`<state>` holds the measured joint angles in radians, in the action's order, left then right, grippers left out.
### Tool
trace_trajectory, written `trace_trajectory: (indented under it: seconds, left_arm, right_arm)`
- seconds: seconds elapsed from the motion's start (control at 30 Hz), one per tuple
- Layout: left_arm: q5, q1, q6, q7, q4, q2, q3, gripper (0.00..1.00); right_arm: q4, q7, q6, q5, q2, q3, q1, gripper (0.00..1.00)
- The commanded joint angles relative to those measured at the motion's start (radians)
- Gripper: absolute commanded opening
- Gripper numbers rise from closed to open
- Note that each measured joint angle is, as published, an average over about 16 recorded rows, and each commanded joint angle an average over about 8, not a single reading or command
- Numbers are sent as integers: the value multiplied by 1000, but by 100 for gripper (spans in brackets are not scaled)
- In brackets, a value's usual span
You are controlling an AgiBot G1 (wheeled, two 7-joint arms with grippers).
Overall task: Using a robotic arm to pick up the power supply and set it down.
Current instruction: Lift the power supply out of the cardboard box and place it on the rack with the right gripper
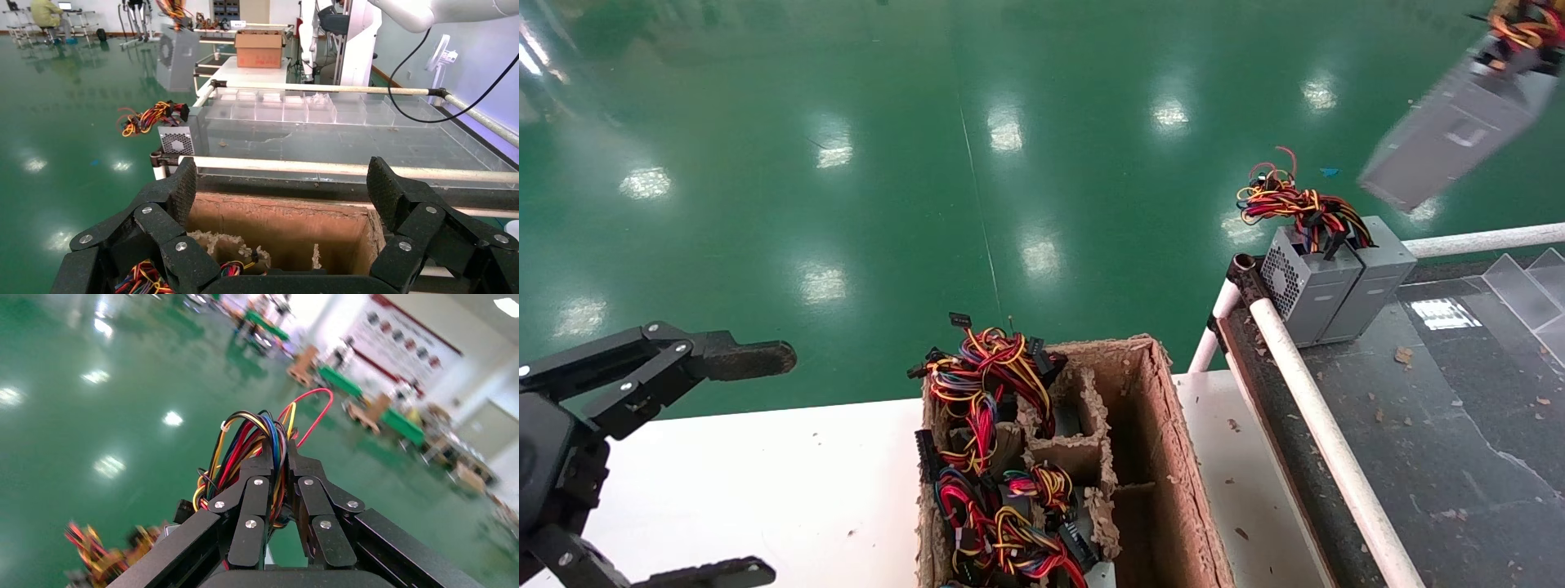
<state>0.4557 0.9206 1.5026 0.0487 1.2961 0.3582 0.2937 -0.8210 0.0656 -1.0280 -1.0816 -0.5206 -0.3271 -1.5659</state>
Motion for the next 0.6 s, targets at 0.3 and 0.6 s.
trace_trajectory:
  seconds: [0.3,0.6]
  left_arm:
    - [-1,0,0,0,0,0,1,100]
    - [-1,1,0,-1,0,-1,2,100]
  right_arm:
    - [198,71,-69,-42,45,-18,-13,0]
    - [338,95,-159,-68,53,-49,3,0]
